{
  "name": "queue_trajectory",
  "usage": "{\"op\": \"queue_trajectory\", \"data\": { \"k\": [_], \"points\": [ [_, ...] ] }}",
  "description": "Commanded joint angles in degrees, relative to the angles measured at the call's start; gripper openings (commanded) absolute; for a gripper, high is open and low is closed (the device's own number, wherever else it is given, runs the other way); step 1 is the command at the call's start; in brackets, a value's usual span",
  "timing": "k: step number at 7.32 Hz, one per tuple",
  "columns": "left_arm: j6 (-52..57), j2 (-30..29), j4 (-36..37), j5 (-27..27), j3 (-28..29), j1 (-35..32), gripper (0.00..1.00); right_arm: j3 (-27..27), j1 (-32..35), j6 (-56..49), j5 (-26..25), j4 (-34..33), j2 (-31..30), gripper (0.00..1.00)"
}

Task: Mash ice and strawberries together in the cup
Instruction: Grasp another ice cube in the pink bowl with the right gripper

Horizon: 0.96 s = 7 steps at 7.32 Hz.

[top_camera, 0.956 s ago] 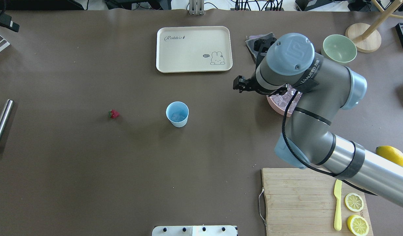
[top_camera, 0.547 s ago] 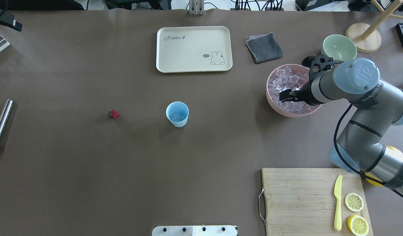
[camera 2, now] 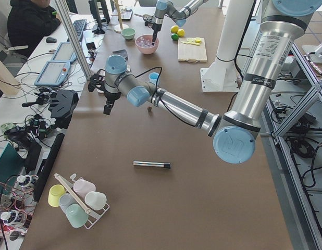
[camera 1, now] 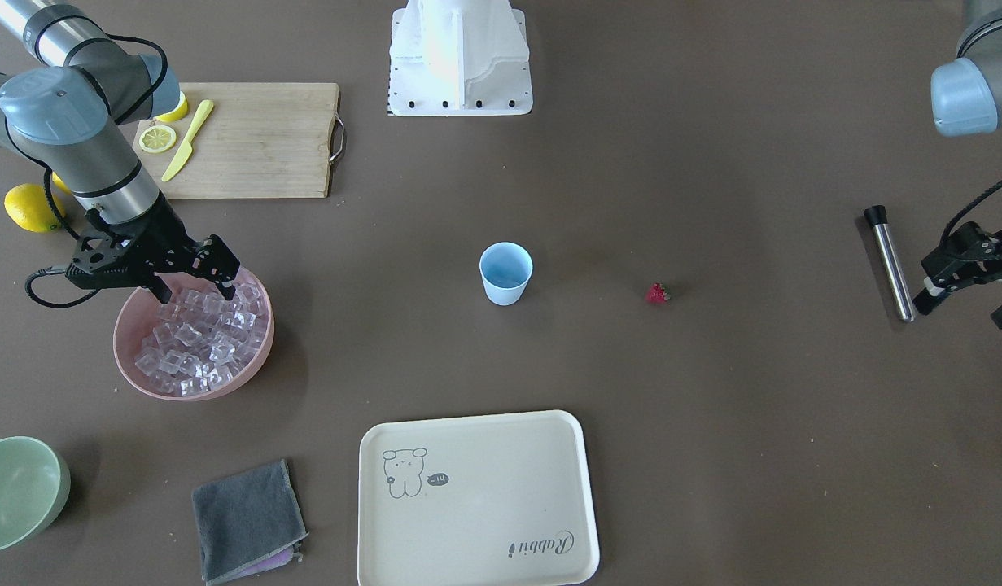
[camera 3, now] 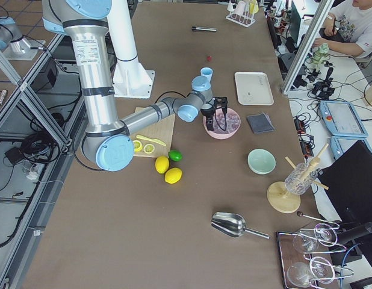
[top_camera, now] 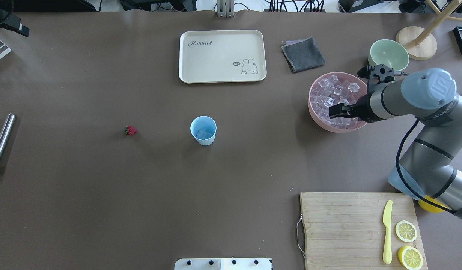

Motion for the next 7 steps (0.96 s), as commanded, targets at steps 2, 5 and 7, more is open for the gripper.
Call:
{"op": "queue_trajectory", "data": {
  "k": [2,5,7],
  "points": [
    [0.0,0.7,-0.1,-0.3,-0.7,0.4,0.98,4.0,3.1,-1.2,4.3,-14.1,5.5,0.97],
    [0.3,0.5,-0.1,0.1,-0.1,0.4,0.98,-0.5,3.0,-5.6,2.3,-13.7,6.9,0.97],
    [-0.2,0.6,-0.1,0.1,-0.7,0.5,0.98,-4.1,3.0,-6.3,2.2,-10.6,7.9,0.97]
  ]
}}
